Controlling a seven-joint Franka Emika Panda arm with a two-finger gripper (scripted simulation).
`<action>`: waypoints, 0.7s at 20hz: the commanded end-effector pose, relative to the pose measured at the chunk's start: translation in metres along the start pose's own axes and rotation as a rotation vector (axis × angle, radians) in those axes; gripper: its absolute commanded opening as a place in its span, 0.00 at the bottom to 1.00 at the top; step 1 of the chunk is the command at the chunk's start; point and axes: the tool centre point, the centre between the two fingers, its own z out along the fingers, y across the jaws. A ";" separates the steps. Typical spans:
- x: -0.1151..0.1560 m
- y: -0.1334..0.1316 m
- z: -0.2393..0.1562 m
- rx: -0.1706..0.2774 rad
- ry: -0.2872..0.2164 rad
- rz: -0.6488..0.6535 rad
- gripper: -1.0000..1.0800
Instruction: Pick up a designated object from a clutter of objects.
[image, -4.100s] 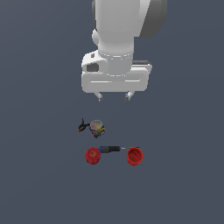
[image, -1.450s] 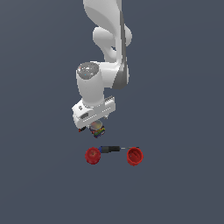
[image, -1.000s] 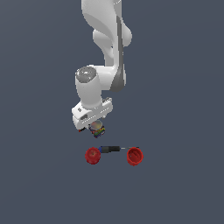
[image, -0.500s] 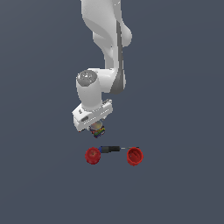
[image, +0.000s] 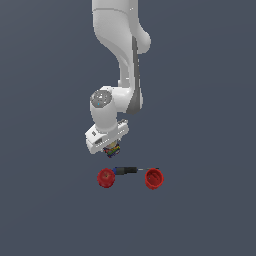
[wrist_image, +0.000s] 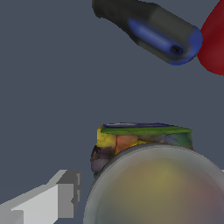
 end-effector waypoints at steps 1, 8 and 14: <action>0.000 0.000 0.002 -0.001 0.001 0.000 0.96; 0.000 0.000 0.002 -0.001 0.001 0.000 0.00; 0.000 0.001 0.000 -0.002 0.002 0.001 0.00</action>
